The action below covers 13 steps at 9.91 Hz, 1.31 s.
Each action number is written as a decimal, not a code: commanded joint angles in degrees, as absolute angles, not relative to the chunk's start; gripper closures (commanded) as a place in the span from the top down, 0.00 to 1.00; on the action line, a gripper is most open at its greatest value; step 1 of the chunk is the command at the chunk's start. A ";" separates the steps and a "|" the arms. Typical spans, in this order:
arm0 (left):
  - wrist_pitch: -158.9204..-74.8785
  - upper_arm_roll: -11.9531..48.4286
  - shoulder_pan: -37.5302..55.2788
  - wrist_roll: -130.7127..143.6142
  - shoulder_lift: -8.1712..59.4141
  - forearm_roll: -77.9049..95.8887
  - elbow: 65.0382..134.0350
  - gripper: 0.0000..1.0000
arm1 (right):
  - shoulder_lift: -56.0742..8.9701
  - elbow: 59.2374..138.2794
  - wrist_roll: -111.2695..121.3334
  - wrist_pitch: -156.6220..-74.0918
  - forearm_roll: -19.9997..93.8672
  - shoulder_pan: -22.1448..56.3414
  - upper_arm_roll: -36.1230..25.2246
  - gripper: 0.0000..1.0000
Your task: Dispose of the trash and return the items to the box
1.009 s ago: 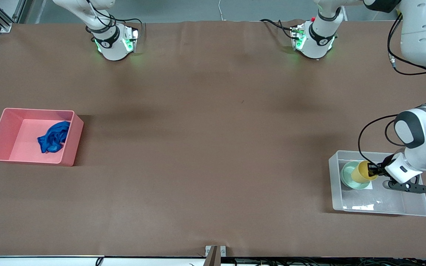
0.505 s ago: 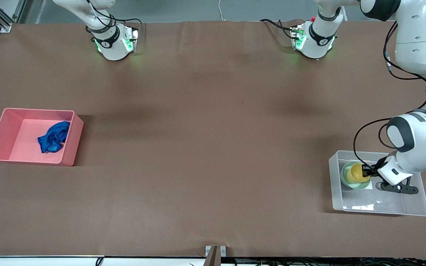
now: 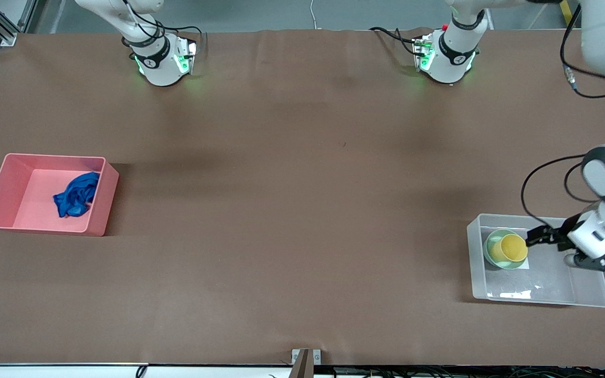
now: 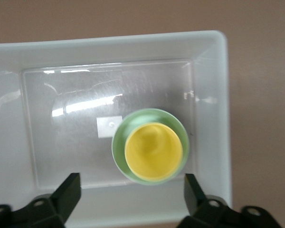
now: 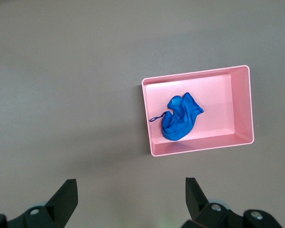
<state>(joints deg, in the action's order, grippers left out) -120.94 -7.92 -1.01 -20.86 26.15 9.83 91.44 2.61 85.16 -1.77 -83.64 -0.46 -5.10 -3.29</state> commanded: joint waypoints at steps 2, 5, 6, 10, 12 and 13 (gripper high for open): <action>-119.79 -6.26 -0.35 -11.83 7.61 6.45 108.50 1.00 | 2.55 84.81 -0.79 -83.50 -1.14 -5.45 -3.08 1.00; -115.78 -1.51 -0.26 -1.61 -3.22 1.93 113.90 1.00 | 2.55 84.90 1.66 -83.50 -1.14 -5.54 -3.08 1.00; -114.80 0.51 -0.35 3.12 -4.73 1.15 113.99 1.00 | 2.55 84.90 1.84 -83.41 -1.14 -5.45 -3.08 1.00; -103.60 0.97 0.44 4.04 -1.34 0.79 98.86 1.00 | 2.64 85.17 1.85 -83.41 -1.14 -5.54 -3.16 1.00; -89.43 1.05 0.53 4.30 3.59 0.62 85.30 1.00 | 2.55 85.17 1.85 -83.41 -1.14 -5.62 -3.25 1.00; -88.43 1.32 0.53 4.57 2.91 0.70 85.69 1.00 | 2.55 85.17 1.85 -83.41 -1.14 -5.62 -3.25 1.00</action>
<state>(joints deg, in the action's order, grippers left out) -91.48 1.08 0.22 3.65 -0.44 1.84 88.52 2.50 85.18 1.08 -83.62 -0.46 -5.13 -3.49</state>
